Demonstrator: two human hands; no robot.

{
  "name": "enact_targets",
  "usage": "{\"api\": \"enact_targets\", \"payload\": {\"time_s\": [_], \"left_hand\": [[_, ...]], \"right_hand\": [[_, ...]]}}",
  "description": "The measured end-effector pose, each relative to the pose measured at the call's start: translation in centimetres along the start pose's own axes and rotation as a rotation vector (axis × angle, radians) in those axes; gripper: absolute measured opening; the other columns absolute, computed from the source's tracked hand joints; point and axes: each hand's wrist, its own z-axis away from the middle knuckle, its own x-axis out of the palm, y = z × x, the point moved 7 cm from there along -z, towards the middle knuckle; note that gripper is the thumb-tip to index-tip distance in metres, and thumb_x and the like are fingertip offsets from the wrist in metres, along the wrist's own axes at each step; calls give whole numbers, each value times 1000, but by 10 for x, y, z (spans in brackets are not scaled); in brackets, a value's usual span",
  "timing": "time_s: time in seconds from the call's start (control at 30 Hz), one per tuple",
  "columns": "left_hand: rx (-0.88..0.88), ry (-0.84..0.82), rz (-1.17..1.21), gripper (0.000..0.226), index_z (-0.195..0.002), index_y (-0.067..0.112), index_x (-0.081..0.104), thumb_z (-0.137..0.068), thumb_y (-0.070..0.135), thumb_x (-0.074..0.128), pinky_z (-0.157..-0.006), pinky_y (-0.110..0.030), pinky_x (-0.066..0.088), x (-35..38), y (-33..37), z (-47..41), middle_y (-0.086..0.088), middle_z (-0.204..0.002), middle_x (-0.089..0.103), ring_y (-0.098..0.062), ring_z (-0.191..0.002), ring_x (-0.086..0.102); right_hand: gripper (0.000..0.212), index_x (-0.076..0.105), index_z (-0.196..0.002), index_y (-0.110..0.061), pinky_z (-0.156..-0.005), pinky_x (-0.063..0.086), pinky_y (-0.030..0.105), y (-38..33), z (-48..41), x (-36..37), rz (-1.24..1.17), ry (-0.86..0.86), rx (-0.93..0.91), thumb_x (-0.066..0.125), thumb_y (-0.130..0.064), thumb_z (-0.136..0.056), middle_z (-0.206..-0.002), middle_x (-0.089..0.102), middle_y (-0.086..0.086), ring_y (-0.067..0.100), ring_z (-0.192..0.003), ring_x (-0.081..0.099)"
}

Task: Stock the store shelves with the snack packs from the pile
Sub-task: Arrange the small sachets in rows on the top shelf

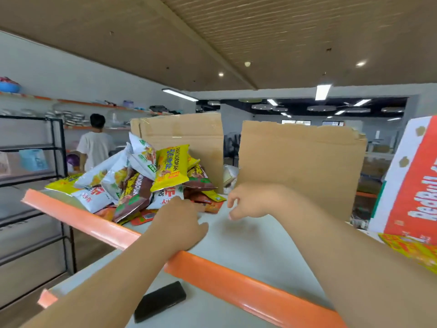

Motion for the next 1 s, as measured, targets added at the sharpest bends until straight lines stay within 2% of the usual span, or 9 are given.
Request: {"api": "enact_targets", "payload": {"time_s": [0.1, 0.23, 0.37, 0.43, 0.57, 0.67, 0.8, 0.9, 1.0], "left_hand": [[0, 58, 49, 50, -132, 44, 58, -84, 56, 48, -87, -35, 47, 0, 0, 2, 1, -98, 66, -24, -108, 49], [35, 86, 48, 45, -127, 37, 64, -88, 54, 54, -97, -36, 47, -1, 3, 3, 3, -113, 70, -24, -117, 53], [71, 112, 120, 42, -123, 39, 65, -86, 53, 51, -89, -34, 50, -1, 4, 4, 7, -106, 72, -20, -108, 60], [57, 149, 73, 50, -124, 39, 63, -81, 58, 45, -87, -35, 50, -2, 3, 4, 6, -100, 68, -20, -106, 58], [-7, 193, 45, 47, -124, 38, 64, -83, 59, 51, -82, -34, 51, -4, -1, 5, 5, -100, 69, -21, -104, 60], [-4, 203, 90, 39, -116, 37, 67, -85, 56, 53, -80, -32, 50, -7, 0, 7, 5, -97, 72, -19, -100, 64], [1, 226, 95, 38, -100, 29, 70, -85, 54, 46, -75, -32, 50, -9, 1, 8, 3, -92, 72, -20, -95, 66], [-4, 221, 128, 34, -103, 32, 72, -87, 56, 53, -79, -30, 51, -11, 2, 8, 7, -94, 73, -15, -97, 65], [4, 207, 213, 34, -90, 36, 72, -81, 58, 47, -73, -32, 52, -13, 2, 11, 9, -81, 70, -13, -86, 64]], "right_hand": [[34, 65, -126, -13, -86, 51, 33, -20, -32, 19, 37, -52, -4, 55, -30, -97, -120, 67, 10, 29, -109, 63], [36, 57, -132, -17, -76, 45, 33, -26, -57, 46, 67, -78, -34, 46, -16, -98, -122, 64, 12, 29, -98, 60], [46, 44, -147, -32, -83, 42, 30, -22, -62, 56, 128, -22, -54, 37, -23, -103, -133, 56, 10, 30, -112, 56], [44, 45, -147, -31, -87, 40, 32, -19, -65, 61, 172, 1, -27, 32, -31, -105, -135, 52, 13, 33, -118, 53], [40, 62, -128, -23, -88, 46, 33, -15, -64, 59, 113, 7, 10, 38, -42, -102, -127, 59, 10, 31, -110, 57], [37, 67, -115, -16, -85, 48, 34, -16, -54, 50, 63, -41, 1, 49, -43, -99, -109, 64, 7, 27, -98, 59], [32, 59, -83, -17, -63, 36, 32, -12, -38, 31, -34, -40, 25, 56, -46, -97, -78, 50, 4, 24, -78, 46], [35, 68, -75, -17, -63, 40, 30, -6, -31, 28, -45, -27, 66, 59, -45, -94, -67, 56, 0, 23, -71, 52], [40, 71, -72, -13, -60, 37, 29, -4, -32, 29, -47, -5, 93, 59, -45, -93, -60, 54, -1, 20, -64, 50]]}}
